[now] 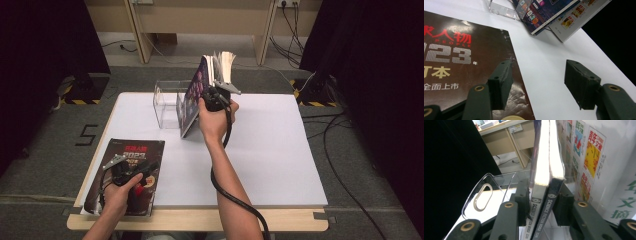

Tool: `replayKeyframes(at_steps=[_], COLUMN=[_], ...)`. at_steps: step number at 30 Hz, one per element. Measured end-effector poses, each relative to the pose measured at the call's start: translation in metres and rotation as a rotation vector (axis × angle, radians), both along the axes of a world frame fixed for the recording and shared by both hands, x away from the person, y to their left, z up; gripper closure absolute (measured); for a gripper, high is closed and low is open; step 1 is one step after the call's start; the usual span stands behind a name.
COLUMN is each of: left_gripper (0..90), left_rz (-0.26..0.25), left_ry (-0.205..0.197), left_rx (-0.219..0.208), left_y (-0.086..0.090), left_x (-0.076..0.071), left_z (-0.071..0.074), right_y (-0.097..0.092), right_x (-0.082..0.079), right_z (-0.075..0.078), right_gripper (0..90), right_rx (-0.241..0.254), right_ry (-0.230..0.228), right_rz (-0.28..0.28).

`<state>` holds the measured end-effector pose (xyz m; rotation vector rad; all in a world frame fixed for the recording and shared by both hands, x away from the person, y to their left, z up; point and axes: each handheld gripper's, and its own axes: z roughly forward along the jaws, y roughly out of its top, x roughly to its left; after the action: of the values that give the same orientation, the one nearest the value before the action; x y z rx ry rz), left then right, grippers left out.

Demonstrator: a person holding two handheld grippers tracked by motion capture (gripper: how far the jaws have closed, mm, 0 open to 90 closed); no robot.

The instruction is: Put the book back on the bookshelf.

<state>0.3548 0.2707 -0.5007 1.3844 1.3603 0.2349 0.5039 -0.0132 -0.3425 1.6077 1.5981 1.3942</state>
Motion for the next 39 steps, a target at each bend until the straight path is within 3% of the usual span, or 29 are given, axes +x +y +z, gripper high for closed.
replayKeyframes(at_steps=[5,10,14,19,25,31,36,39], left_gripper=[38.5,38.6,38.5,38.6,38.6,38.6,38.6,38.5], left_rz=[-0.003,-0.004,-0.001,-0.001,-0.001,-0.001,-0.001,-0.002], left_ry=[0.001,0.001,0.000,0.003,0.002,0.002,0.002,0.001], left_rx=[-0.002,-0.003,-0.003,-0.003,-0.004,-0.006,-0.007,-0.009], left_y=[-0.001,-0.001,0.000,0.000,0.000,0.001,0.001,0.001], left_x=[0.000,0.000,0.000,0.000,0.000,0.000,0.000,0.000], left_z=[0.000,0.000,0.000,-0.001,0.000,-0.001,-0.001,0.000], right_y=[0.001,0.004,0.007,0.007,0.016,0.035,0.043,0.046], right_x=[0.002,0.004,0.007,0.008,0.005,0.004,0.008,0.010], right_z=[0.001,-0.002,-0.009,-0.007,-0.005,-0.001,0.003,0.004], right_gripper=[71.0,67.7,70.4,73.6,74.1,72.7,69.5,69.1], right_rx=[0.010,-0.013,-0.012,-0.003,-0.015,-0.062,-0.079,-0.077], right_ry=[0.008,-0.006,-0.003,0.013,-0.004,-0.057,-0.054,-0.048], right_rz=[-0.003,-0.010,-0.009,-0.008,-0.005,0.037,0.084,0.082])
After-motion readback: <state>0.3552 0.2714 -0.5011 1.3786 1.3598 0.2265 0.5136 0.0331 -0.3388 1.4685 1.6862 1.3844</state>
